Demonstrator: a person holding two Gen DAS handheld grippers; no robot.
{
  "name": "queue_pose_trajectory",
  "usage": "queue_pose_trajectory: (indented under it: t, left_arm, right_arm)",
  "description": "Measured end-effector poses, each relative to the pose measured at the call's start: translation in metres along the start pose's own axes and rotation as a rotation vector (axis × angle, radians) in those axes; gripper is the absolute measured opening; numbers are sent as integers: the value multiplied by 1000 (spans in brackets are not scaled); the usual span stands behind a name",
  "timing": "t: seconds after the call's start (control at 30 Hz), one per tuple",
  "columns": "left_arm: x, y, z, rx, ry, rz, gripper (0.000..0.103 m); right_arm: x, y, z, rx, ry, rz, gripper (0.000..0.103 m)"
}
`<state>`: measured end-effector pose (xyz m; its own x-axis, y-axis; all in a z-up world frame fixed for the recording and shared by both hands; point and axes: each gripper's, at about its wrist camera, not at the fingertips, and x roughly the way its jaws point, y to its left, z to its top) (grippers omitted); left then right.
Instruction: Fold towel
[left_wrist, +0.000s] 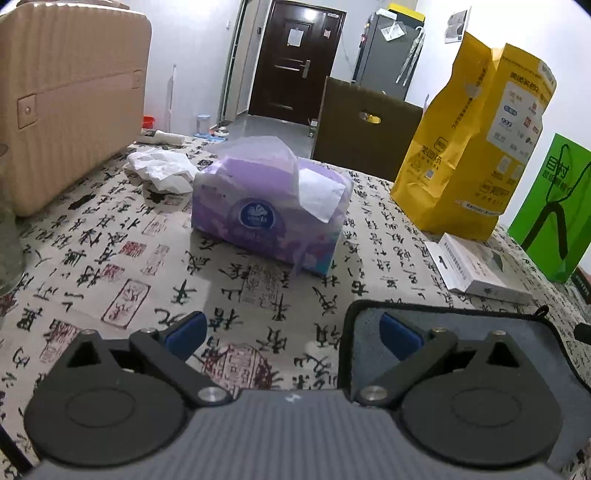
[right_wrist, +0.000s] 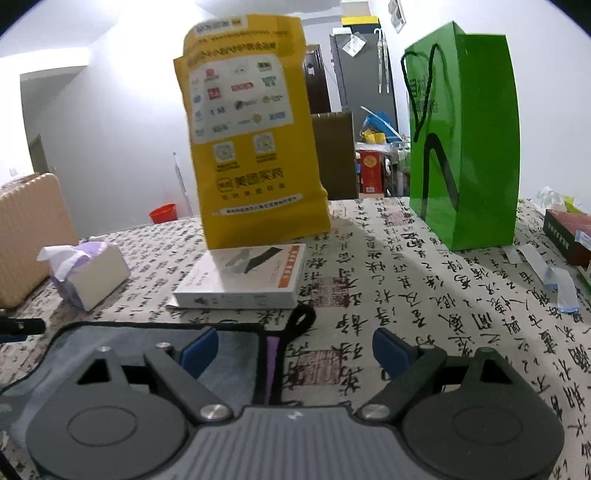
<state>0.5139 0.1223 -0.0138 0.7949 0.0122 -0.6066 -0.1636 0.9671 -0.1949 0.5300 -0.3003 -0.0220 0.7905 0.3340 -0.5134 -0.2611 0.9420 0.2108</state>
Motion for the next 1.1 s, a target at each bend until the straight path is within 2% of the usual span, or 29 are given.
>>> queue_pose_trajectory:
  t: [0.3,0.63,0.83,1.1]
  left_arm:
    - [-30,-10,-15,75,-27,5,101]
    - [-72,-8,-21,103,-70,-3,101]
    - [-96,-12,-35,147,-84,-16,102]
    - [-129,-11,-51,154,-102,-22,103]
  right_arm:
    - [-26,10,-11,-10,6,-31,90]
    - [-72,17,-19,-34,-6,-65,91]
    - [-101,26,-30,-49,-1,-84,91]
    - [-126,36,-44,-43,7,-80,91]
